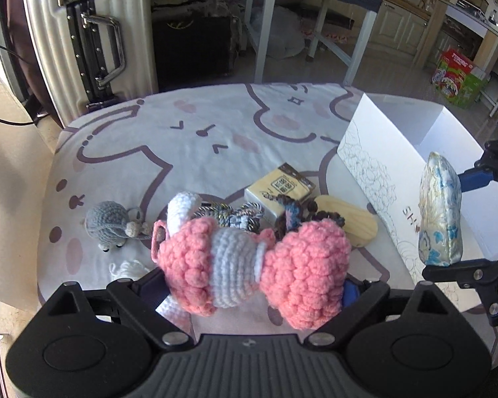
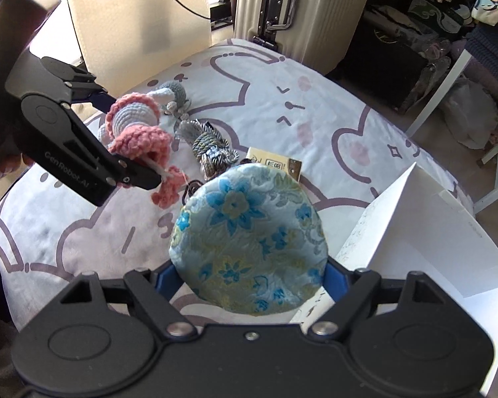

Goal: Organize objects
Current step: 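Lift the pouch and bunny and carry both over the white box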

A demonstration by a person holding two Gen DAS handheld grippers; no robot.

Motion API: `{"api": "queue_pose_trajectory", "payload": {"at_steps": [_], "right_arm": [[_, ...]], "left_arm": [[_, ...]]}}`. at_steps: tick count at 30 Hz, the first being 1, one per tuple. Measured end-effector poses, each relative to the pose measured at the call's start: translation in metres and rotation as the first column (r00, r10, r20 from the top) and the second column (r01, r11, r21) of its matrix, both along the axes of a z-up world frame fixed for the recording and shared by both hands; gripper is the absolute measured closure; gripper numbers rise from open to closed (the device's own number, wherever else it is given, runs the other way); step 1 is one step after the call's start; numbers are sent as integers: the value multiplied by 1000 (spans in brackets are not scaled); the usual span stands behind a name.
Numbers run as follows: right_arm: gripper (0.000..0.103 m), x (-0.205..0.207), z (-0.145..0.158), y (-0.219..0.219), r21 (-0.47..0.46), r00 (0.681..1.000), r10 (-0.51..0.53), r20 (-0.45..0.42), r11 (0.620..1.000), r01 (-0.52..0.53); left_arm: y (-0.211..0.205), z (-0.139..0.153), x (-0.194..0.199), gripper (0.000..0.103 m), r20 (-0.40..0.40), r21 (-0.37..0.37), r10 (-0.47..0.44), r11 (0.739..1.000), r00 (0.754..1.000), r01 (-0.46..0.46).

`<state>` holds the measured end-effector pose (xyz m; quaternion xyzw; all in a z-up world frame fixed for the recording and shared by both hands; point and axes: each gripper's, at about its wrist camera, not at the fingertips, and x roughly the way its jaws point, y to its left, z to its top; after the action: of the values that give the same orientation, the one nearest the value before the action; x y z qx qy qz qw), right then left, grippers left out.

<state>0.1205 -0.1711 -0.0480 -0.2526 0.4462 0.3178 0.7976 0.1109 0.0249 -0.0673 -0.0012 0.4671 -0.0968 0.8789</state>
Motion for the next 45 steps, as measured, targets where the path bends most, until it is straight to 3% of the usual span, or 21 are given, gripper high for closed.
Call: {"api": "queue_pose_trajectory", "payload": {"at_steps": [9,16,29,45], "right_arm": [[18,-7,31,-11,96,989,-130,63,988,124],[18,-12,46,-21,180,967,-244,78,957,227],[18,-20,54,-33,316,911,-409,51,872,374],[18,-17,59,-55,325,893,-446,56,854,407]], "left_arm": [[6,46,-27,8,117,3,121,993,986,-122],[10,64,-48,8,137,-52,223,975,965,-218],[1,80,-71,8,187,-11,260,965,947,-263],[-30,88,-54,8,204,-17,224,974,953,-226]]}}
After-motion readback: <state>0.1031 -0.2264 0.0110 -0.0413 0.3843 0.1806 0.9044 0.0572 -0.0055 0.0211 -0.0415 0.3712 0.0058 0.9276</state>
